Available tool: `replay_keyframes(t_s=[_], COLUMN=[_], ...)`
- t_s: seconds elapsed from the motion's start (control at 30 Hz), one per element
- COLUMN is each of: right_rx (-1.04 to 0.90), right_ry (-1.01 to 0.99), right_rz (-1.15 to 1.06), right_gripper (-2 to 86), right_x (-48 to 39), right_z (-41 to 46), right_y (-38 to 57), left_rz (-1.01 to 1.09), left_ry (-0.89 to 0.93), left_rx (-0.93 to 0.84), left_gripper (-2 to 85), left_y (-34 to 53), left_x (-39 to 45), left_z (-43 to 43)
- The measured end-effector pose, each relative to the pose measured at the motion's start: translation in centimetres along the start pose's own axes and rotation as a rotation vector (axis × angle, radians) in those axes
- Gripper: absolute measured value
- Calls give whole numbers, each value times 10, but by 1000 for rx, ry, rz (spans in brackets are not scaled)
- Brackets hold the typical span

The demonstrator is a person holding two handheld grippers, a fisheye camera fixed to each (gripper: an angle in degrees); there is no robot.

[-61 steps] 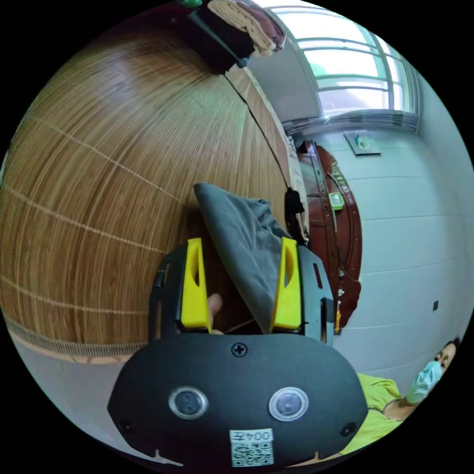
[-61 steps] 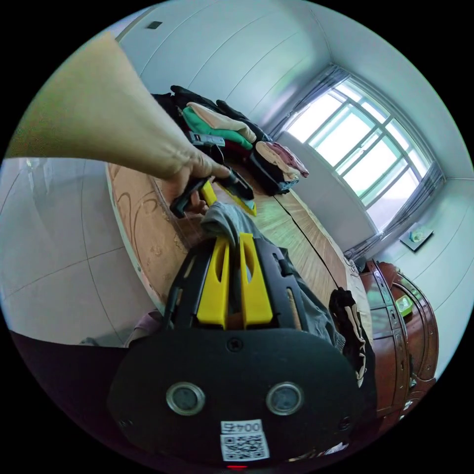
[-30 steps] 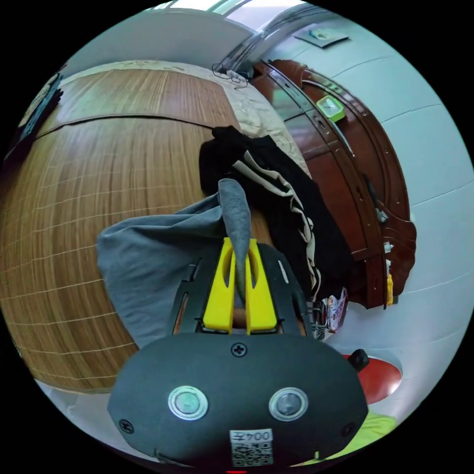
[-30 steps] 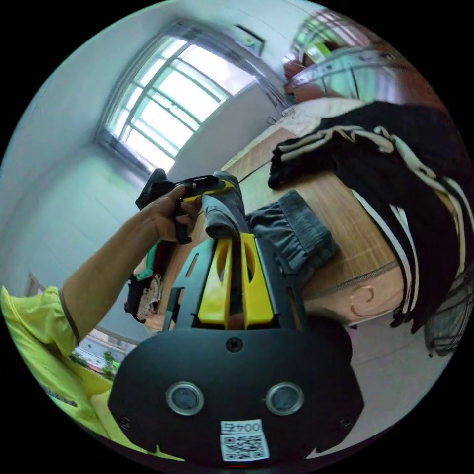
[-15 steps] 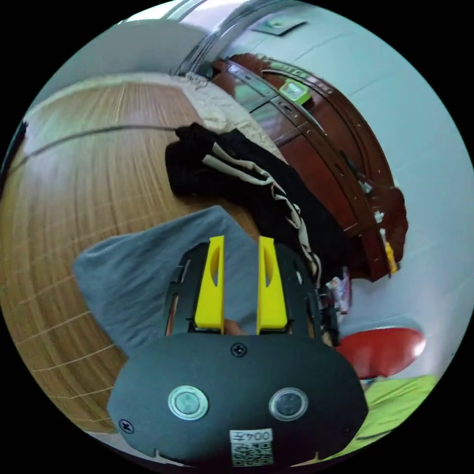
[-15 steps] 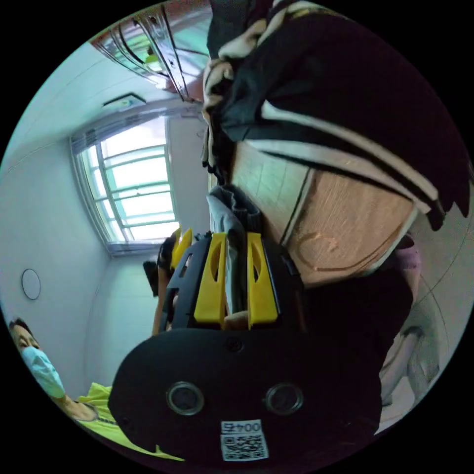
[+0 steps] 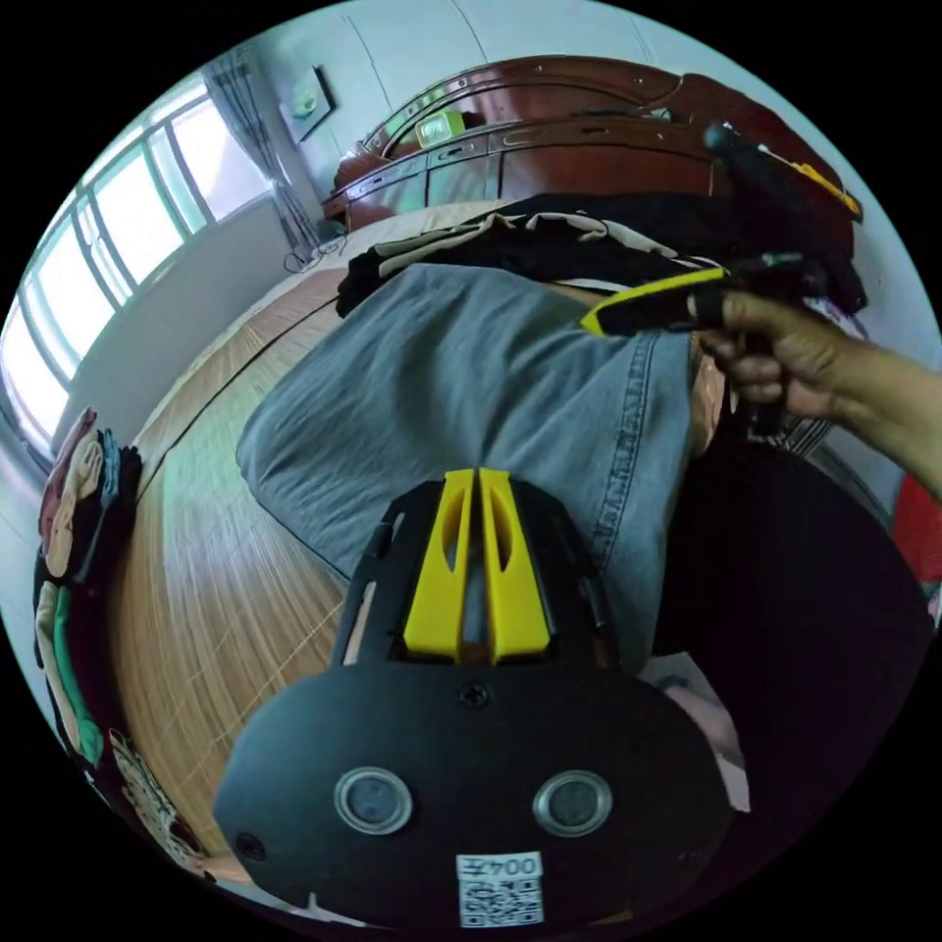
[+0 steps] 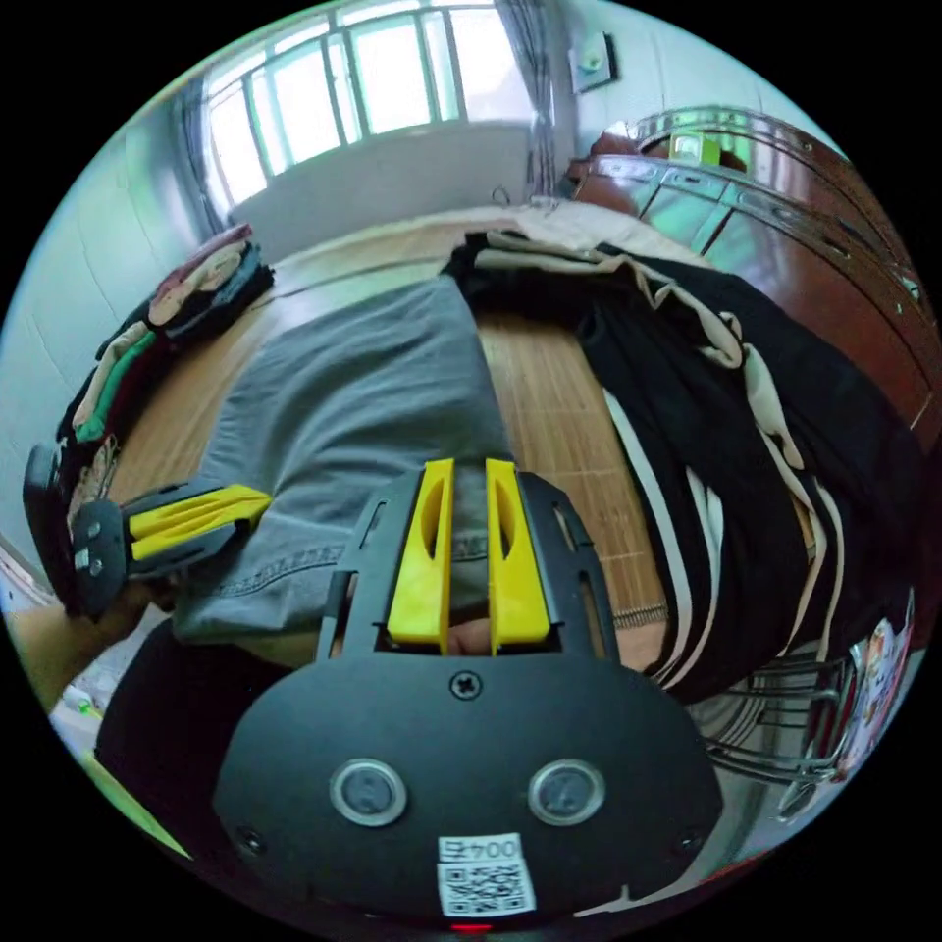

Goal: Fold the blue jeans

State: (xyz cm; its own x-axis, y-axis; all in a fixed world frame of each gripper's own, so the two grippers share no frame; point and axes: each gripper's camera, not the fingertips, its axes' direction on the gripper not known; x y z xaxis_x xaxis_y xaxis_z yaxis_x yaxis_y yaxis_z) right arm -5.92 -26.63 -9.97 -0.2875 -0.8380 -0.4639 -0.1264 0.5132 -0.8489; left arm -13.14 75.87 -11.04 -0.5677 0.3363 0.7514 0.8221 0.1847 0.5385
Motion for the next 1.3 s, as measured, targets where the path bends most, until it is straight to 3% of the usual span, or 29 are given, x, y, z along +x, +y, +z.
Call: replay_keyframes(t_s=[0.1, 0.17, 0.23, 0.33, 0.43, 0.67, 0.8, 0.9, 0.97, 1.1, 1.2, 1.3], right_rx=[3, 59, 62, -8, -136, 102, 20, -126, -87, -183, -87, -25], right_ry=[-51, -130, -227, -338, -428, -27, -20, 56, 74, -66, -13, -206], right_rz=[58, 82, 64, -72, -68, 217, 362, 226, 113, -41, -31, 69], right_gripper=[83, 93, 104, 127, 147, 136, 136, 135, 135, 101, 82, 95], right_x=[3, -1, -19, -79, -130, -70, -16, -27, -31, -14, -11, 8], right_z=[-14, -36, -49, -56, -47, -44, 7, 61, 76, 119, 95, 50], right_y=[-1, 6, 17, 45, 73, 62, 23, 0, -14, -82, -111, -90], left_rz=[33, -8, -97, -213, -147, 8, -21, -129, -267, -543, -810, -1049], left_ry=[86, -40, -59, -22, -56, -52, -77, -32, -7, -30, -89, 22], left_rx=[-77, 55, 68, -47, -91, -133, -111, -126, -154, -173, -110, 1], left_gripper=[9, 8, 8, 9, 9, 4, 4, 5, 5, 4, 4, 3], left_y=[-6, -4, -7, -18, -31, -49, -34, -29, -22, -1, 27, 51], left_x=[-17, -41, -75, -133, -146, -122, -119, -135, -154, -173, -164, -161], left_z=[2, -19, -16, 19, 49, 104, 120, 121, 118, 102, 78, 59])
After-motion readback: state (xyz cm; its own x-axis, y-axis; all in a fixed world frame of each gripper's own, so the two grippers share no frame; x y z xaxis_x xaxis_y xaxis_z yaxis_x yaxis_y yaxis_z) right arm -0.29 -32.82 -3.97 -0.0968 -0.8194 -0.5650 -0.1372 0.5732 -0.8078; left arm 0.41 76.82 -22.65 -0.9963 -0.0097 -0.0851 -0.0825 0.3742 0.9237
